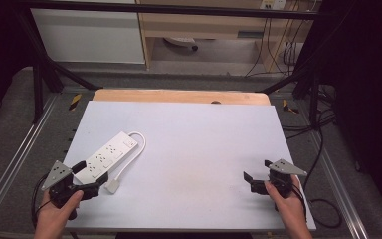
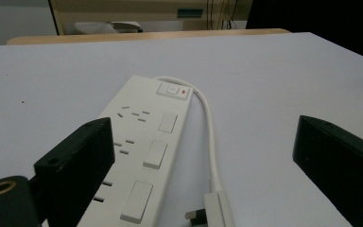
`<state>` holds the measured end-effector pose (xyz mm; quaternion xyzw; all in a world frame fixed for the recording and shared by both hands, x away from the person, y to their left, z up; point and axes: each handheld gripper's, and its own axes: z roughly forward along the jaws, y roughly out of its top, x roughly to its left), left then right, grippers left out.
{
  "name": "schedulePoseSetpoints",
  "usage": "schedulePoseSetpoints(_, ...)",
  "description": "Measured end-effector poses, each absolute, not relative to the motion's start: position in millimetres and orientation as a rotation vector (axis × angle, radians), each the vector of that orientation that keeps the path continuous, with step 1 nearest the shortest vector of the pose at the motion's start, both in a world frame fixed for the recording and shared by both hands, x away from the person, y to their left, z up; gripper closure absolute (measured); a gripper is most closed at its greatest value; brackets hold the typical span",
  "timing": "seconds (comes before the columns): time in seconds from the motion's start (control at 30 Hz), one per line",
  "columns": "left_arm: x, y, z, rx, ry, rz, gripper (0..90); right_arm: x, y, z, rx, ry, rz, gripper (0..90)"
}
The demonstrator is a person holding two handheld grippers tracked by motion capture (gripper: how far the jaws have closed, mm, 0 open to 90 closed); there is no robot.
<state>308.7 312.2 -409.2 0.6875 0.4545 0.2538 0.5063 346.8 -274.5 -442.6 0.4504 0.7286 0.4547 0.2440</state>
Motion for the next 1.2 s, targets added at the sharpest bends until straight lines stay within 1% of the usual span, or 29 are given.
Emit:
schedulePoseSetpoints(0.73, 308, 311, -401, 1.61, 1.063, 0.593, 6.8, 346, -269, -439, 1.219, 1.986, 1.244, 3.6)
schedulePoseSetpoints(1.0, 312, 306, -395, 1.62, 1.048, 0.601, 6.7, 346, -269, -439, 1.209, 1.997, 1.256, 3.3)
schedulePoseSetpoints(1.2, 322, 302, -387, 1.609, 1.048, 0.588, 7.1, 345, -269, -437, 1.203, 1.99, 1.265, 3.3)
